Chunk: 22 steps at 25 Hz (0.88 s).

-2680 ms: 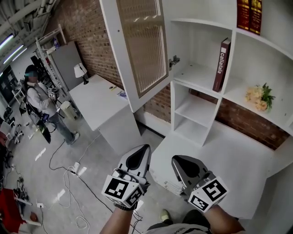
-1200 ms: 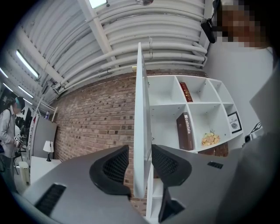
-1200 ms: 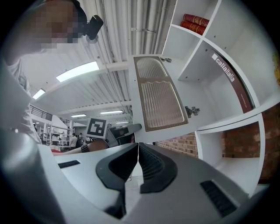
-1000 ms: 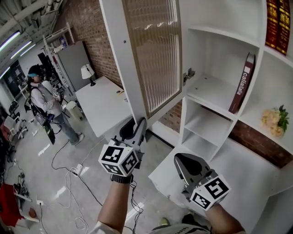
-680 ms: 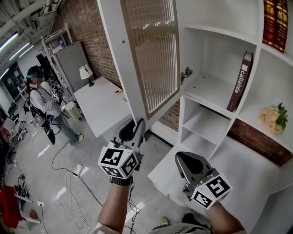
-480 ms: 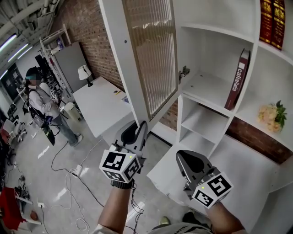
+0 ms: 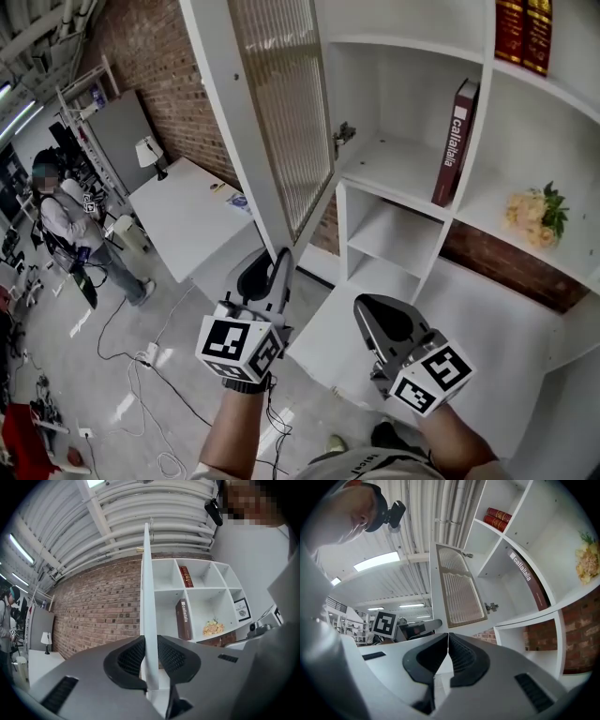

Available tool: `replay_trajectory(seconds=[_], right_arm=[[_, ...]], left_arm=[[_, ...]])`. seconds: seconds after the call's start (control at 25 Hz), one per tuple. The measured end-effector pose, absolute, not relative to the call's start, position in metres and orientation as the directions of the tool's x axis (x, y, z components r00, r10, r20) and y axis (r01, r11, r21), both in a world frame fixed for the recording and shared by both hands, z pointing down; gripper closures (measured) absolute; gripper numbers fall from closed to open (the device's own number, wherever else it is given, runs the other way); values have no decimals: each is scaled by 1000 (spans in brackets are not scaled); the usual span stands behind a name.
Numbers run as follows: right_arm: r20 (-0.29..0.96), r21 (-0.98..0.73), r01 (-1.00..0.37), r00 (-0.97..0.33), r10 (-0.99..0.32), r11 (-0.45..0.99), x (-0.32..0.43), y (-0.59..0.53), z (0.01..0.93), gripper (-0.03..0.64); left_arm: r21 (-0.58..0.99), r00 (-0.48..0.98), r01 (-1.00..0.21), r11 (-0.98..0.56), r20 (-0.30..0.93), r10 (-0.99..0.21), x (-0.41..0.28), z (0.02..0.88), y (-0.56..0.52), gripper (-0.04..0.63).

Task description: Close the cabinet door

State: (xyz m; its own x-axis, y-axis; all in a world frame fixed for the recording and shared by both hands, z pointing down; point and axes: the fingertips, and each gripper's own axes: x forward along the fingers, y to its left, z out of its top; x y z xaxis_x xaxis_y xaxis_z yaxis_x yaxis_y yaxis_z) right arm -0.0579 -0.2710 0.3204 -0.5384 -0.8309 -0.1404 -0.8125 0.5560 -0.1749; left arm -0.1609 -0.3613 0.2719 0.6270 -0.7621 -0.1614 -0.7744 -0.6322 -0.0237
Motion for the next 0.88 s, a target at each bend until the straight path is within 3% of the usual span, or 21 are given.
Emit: replay_trajectory(seconds=[0.88], right_arm=[[-194, -201, -890, -373, -907, 409, 29, -261, 304, 598]], left_arm=[[-66, 676, -734, -675, -164, -719, -93, 271, -327, 488]])
